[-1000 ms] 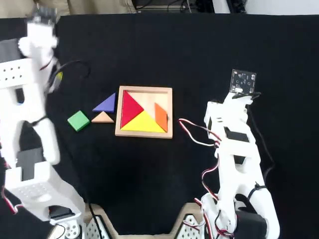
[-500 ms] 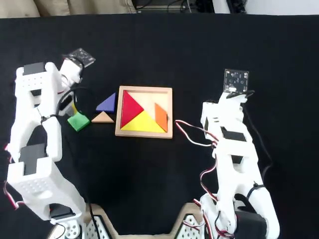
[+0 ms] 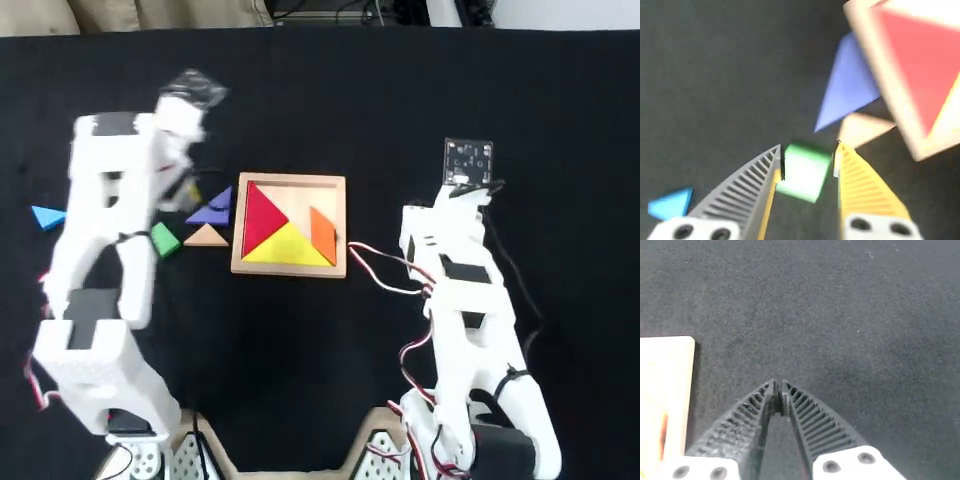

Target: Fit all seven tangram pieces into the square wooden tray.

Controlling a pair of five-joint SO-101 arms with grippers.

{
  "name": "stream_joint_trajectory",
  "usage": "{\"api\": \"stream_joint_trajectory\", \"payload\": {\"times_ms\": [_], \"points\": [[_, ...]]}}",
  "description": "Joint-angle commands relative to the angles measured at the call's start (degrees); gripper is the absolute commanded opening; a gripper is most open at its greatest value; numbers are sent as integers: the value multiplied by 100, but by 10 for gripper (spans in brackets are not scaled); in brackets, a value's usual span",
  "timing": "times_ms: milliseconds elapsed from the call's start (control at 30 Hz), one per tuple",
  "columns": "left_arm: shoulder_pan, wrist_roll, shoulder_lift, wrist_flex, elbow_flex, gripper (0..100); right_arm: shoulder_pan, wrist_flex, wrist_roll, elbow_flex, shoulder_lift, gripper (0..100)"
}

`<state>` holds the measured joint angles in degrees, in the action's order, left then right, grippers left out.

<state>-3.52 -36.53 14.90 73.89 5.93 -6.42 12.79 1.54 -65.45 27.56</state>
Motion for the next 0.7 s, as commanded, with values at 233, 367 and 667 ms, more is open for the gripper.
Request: {"api": "stream_joint_trajectory", "payload": {"times_ms": [233,367,667], "points": [[593,193,-26,-1134,-822,295,62,-132,44,84,163,11],[602,193,-26,-1635,-1112,295,62,-132,44,75,163,11],[242,149,369,-1969,-1095,295,97,-132,44,75,163,11]]}}
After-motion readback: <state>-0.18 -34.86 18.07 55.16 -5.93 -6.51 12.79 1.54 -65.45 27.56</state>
